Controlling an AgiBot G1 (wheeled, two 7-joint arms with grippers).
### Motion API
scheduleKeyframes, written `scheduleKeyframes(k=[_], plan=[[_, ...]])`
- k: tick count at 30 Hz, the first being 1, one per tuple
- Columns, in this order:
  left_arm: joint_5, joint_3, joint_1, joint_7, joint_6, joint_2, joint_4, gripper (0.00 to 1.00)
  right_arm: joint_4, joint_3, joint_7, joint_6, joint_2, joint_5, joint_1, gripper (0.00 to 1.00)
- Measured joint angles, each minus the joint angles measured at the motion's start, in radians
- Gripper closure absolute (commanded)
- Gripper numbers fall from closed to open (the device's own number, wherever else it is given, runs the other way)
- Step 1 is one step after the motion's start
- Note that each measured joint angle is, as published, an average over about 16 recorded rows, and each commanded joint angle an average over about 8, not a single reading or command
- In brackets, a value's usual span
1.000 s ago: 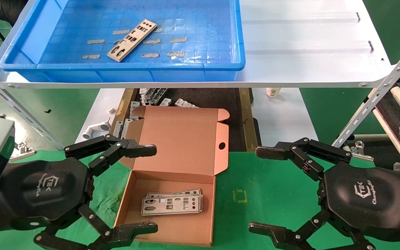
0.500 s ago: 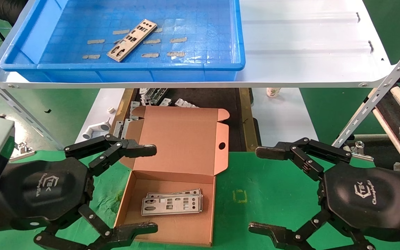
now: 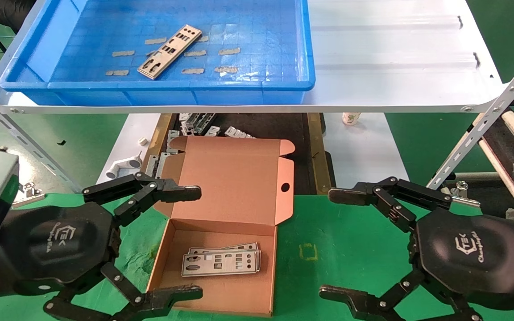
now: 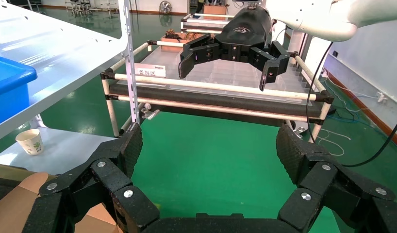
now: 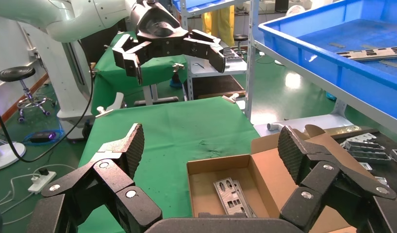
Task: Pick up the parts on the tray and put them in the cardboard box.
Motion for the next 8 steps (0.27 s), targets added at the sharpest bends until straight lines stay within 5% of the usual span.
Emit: scheduleKeyframes(k=[8], plan=[[0.000,0.000,0.000,0.000,0.000,0.000,0.000,0.00,0.000,0.000,0.000,0.000,0.000,0.000,0.000,0.00]])
